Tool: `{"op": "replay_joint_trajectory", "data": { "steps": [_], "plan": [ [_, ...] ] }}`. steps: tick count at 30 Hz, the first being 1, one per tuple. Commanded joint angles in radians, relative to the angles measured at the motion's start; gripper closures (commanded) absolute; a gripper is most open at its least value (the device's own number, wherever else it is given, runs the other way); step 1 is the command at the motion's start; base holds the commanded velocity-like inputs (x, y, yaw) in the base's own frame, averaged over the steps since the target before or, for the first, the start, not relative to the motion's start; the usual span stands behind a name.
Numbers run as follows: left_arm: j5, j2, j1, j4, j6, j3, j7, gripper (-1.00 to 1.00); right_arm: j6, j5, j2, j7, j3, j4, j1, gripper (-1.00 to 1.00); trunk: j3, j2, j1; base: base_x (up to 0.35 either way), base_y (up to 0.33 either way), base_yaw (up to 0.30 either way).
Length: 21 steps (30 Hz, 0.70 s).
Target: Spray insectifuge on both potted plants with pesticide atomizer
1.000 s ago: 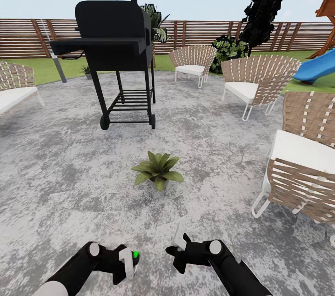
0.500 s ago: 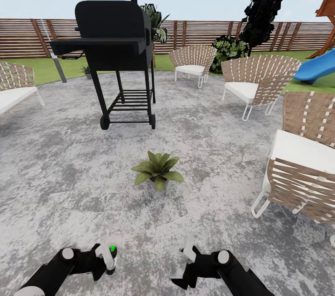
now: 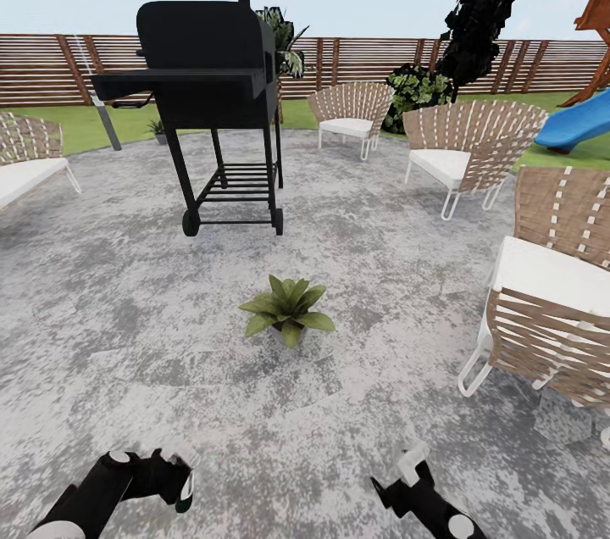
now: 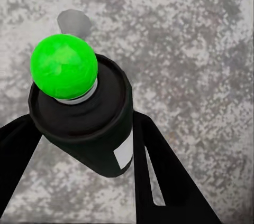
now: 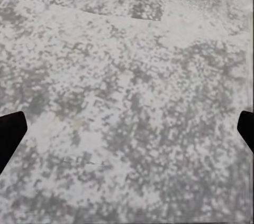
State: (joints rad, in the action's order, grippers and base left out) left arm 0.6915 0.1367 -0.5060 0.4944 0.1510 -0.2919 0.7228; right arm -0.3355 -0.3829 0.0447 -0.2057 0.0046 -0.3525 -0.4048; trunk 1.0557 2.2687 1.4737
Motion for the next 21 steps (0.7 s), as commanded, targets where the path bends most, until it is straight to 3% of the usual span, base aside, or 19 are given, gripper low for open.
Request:
{"op": "replay_joint_trajectory", "data": {
  "steps": [1, 5, 8, 10, 15, 21],
  "plan": [
    [0.002, -0.006, -0.004, 0.002, 0.028, -0.009, -0.007, 1.00, -0.061, 0.000, 0.000, 0.051, -0.002, 0.040, 0.002, -1.00, 0.001, 0.000, 0.000, 0.000, 0.000, 0.000],
    [-0.013, -0.010, -0.012, 0.004, 0.090, -0.011, -0.021, 1.00, -0.135, 0.005, 0.000, 0.097, -0.006, 0.123, 0.004, -1.00, 0.001, 0.000, 0.000, 0.000, 0.000, 0.000],
    [-0.099, -0.011, -0.020, 0.005, 0.205, -0.007, -0.026, 1.00, -0.193, 0.052, 0.001, 0.111, -0.007, 0.182, 0.004, -1.00, 0.001, 0.000, 0.000, 0.000, 0.000, 0.000],
    [-0.121, -0.011, -0.028, 0.005, 0.251, -0.005, -0.026, 1.00, -0.225, 0.070, 0.002, 0.113, -0.008, 0.190, 0.005, -1.00, 0.001, 0.000, 0.000, 0.000, 0.000, 0.000],
    [-0.132, -0.010, -0.039, 0.006, 0.348, 0.004, -0.026, 1.00, -0.248, 0.080, 0.003, 0.114, -0.007, 0.208, 0.007, -1.00, 0.001, 0.000, 0.000, 0.000, 0.000, 0.000],
    [-0.130, -0.011, -0.040, 0.036, 0.404, 0.008, -0.025, 1.00, -0.249, 0.083, -0.001, 0.114, -0.007, 0.245, 0.008, -1.00, 0.001, 0.000, 0.000, 0.019, 0.001, 0.000]
  ]
}}
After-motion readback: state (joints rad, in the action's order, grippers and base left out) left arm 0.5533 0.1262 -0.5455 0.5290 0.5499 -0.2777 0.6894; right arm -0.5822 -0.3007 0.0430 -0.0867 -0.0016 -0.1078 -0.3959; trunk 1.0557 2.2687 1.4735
